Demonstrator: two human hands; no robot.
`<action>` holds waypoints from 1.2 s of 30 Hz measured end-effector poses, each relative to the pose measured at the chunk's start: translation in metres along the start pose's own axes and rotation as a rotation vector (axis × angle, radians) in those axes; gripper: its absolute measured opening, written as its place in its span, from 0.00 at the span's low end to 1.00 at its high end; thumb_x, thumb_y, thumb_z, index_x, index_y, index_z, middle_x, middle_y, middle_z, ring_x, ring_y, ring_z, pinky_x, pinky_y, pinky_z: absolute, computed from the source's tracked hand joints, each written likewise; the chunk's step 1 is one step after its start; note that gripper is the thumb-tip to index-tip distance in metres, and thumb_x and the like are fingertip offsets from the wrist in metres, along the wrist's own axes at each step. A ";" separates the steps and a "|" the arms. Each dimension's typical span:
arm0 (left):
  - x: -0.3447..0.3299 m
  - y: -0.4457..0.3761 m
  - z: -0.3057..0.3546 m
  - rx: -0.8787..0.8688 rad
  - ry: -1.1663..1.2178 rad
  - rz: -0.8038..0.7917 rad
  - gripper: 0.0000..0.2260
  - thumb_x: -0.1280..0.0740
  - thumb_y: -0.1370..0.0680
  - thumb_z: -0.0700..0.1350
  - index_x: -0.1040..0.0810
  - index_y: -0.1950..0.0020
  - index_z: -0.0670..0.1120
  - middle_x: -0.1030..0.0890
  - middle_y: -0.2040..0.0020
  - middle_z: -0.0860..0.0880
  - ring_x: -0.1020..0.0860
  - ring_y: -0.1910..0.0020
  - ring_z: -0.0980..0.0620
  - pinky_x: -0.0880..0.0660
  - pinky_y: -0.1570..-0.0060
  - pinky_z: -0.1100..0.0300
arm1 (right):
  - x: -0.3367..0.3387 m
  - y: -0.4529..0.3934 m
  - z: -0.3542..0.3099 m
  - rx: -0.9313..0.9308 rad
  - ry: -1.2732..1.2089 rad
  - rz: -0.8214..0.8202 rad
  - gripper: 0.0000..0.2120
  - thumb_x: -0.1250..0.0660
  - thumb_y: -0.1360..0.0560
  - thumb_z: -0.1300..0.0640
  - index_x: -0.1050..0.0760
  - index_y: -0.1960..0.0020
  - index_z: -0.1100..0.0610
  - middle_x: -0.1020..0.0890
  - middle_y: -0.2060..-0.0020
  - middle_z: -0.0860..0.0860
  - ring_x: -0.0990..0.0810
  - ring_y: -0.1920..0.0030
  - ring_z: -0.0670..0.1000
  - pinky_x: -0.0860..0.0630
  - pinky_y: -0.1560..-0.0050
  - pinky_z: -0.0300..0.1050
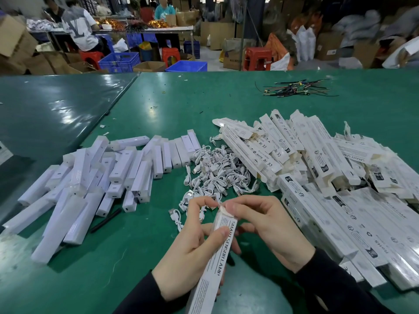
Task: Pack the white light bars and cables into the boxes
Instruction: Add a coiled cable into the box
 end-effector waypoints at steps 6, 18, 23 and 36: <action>0.001 0.000 -0.001 -0.008 0.012 -0.001 0.15 0.34 0.24 0.54 0.38 0.42 0.60 0.18 0.56 0.35 0.26 0.77 0.46 0.26 0.74 0.57 | 0.003 0.000 -0.004 0.067 0.026 0.031 0.13 0.27 0.33 0.53 0.15 0.55 0.62 0.16 0.65 0.60 0.21 0.65 0.54 0.20 0.62 0.43; -0.004 0.001 0.001 0.043 0.174 -0.058 0.15 0.39 0.20 0.48 0.37 0.38 0.63 0.20 0.53 0.31 0.25 0.78 0.46 0.25 0.79 0.58 | -0.001 -0.001 -0.004 0.083 -0.004 -0.016 0.11 0.27 0.33 0.56 0.14 0.55 0.62 0.16 0.66 0.56 0.20 0.66 0.48 0.23 0.63 0.38; -0.006 0.001 0.002 0.062 0.185 -0.073 0.15 0.40 0.20 0.47 0.37 0.39 0.65 0.19 0.53 0.32 0.25 0.78 0.46 0.24 0.79 0.57 | -0.001 -0.001 0.000 0.057 -0.030 -0.041 0.13 0.27 0.33 0.56 0.15 0.54 0.65 0.16 0.64 0.60 0.21 0.67 0.50 0.23 0.63 0.39; 0.000 0.000 -0.001 0.059 0.051 -0.021 0.20 0.39 0.21 0.48 0.41 0.33 0.59 0.18 0.52 0.34 0.27 0.79 0.48 0.28 0.79 0.62 | 0.002 -0.001 0.002 0.079 0.049 0.007 0.14 0.28 0.33 0.57 0.16 0.56 0.68 0.16 0.64 0.57 0.22 0.66 0.47 0.27 0.66 0.37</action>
Point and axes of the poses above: each hand's wrist, its own y-axis away from the middle knuckle, its own x-axis out of the back of the hand, z = x × y, the point moved 9 cm from there along -y, towards the middle knuckle
